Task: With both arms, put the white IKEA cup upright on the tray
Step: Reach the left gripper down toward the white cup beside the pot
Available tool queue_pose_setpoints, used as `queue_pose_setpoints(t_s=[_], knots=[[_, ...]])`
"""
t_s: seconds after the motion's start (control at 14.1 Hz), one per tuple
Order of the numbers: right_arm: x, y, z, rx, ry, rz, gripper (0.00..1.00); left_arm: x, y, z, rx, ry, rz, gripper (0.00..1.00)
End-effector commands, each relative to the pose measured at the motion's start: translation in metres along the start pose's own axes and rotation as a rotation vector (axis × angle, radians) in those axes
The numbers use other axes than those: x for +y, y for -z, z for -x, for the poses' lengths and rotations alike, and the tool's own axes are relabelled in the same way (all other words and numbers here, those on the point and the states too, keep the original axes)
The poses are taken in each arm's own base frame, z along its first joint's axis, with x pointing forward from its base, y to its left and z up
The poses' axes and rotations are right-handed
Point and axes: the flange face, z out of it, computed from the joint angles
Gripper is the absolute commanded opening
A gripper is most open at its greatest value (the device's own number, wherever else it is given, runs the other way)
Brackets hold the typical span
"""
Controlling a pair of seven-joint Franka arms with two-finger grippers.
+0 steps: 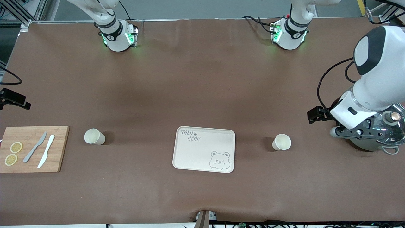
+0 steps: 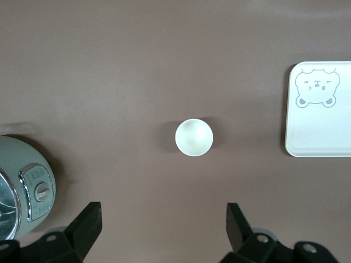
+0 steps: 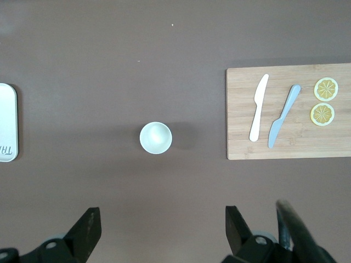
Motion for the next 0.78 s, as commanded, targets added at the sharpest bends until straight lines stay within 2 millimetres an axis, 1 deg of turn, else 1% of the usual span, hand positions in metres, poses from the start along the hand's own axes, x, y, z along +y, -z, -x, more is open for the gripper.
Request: queue_pose_setpoints(t_s=[0.0, 0.07, 0.21, 0.35, 0.43, 0.5, 0.57, 0.71], knots=[[0.003, 0.0, 0.001, -0.004, -0.007, 0.009, 1.0, 0.006, 0.001, 0.0, 0.017, -0.022, -0.071, 1.0], [0.004, 0.0, 0.001, -0.007, -0.008, 0.009, 1.0, 0.015, 0.003, 0.001, 0.022, -0.034, -0.094, 1.0], [0.002, 0.0, 0.001, -0.007, -0.005, 0.009, 1.0, 0.016, -0.008, -0.002, 0.008, -0.04, -0.099, 1.0], [0.002, 0.0, 0.001, -0.007, -0.005, 0.009, 1.0, 0.018, -0.027, -0.01, -0.003, -0.047, -0.104, 1.0], [0.003, 0.0, 0.001, -0.006, -0.007, 0.009, 1.0, 0.017, -0.026, -0.013, 0.022, -0.047, -0.104, 1.0], [0.003, 0.0, 0.001, -0.007, -0.007, 0.009, 1.0, 0.015, -0.034, -0.015, 0.014, -0.046, -0.104, 1.0], [0.003, 0.0, 0.001, -0.006, -0.005, 0.009, 1.0, 0.008, -0.046, -0.018, 0.003, -0.052, -0.106, 1.0], [0.003, 0.0, 0.001, -0.007, -0.007, 0.009, 1.0, 0.0, -0.078, -0.016, 0.02, -0.088, -0.102, 1.0]])
